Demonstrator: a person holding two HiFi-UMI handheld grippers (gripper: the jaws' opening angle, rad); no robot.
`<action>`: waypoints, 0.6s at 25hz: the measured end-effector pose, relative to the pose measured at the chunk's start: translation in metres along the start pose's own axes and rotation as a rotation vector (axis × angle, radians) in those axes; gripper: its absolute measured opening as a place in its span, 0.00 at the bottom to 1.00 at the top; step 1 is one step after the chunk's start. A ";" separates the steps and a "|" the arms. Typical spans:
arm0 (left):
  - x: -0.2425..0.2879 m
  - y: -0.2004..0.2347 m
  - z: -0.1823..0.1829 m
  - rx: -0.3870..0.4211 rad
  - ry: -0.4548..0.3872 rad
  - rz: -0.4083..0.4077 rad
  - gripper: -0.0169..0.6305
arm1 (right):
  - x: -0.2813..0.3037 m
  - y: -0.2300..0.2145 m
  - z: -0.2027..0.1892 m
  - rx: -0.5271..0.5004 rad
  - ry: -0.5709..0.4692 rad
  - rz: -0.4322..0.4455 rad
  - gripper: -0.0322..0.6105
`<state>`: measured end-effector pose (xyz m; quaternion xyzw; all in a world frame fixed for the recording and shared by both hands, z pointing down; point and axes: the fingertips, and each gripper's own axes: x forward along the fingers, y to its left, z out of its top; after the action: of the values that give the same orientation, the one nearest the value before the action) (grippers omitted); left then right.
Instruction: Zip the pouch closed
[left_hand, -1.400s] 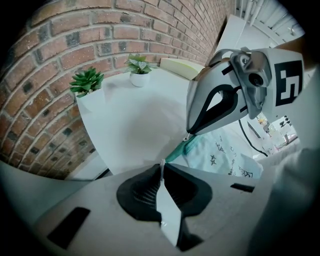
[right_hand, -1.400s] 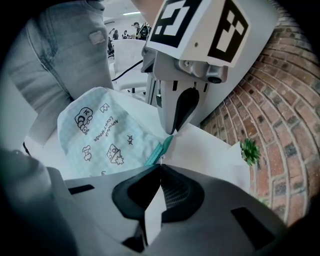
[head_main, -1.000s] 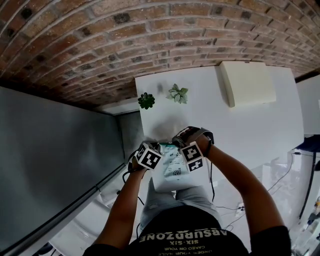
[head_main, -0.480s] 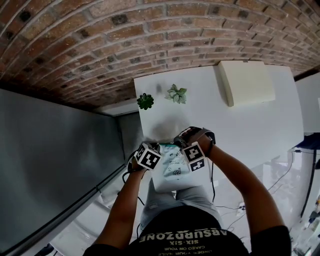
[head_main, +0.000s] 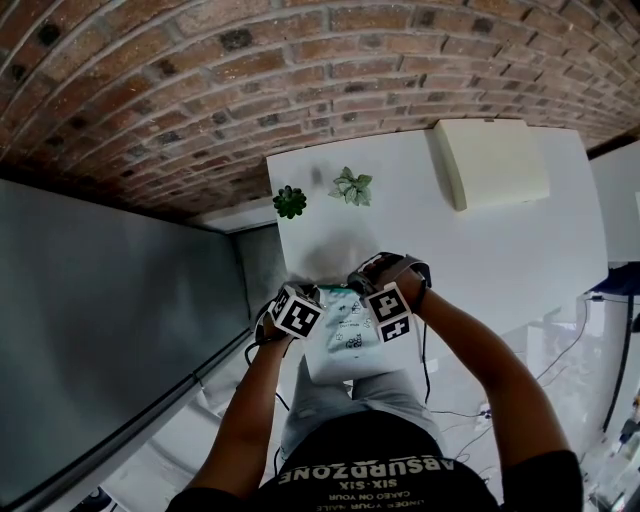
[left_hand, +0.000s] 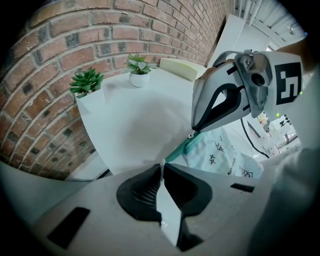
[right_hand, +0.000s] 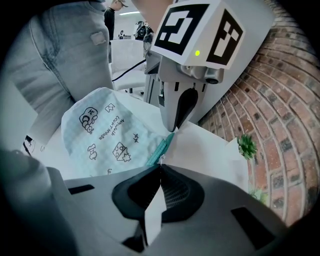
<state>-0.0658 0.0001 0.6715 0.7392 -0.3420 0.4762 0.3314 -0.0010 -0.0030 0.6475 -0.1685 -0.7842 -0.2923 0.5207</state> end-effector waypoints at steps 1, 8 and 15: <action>0.001 0.001 -0.001 0.000 0.000 0.005 0.07 | 0.000 0.000 0.000 0.001 -0.001 0.000 0.05; -0.001 -0.003 0.001 -0.004 0.001 -0.010 0.07 | 0.000 -0.001 0.001 0.003 0.007 -0.001 0.05; -0.002 -0.004 0.002 -0.008 0.001 -0.017 0.07 | -0.002 0.000 -0.005 -0.006 0.026 0.002 0.05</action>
<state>-0.0620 0.0016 0.6688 0.7405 -0.3374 0.4724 0.3385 0.0033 -0.0057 0.6476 -0.1669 -0.7764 -0.2965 0.5306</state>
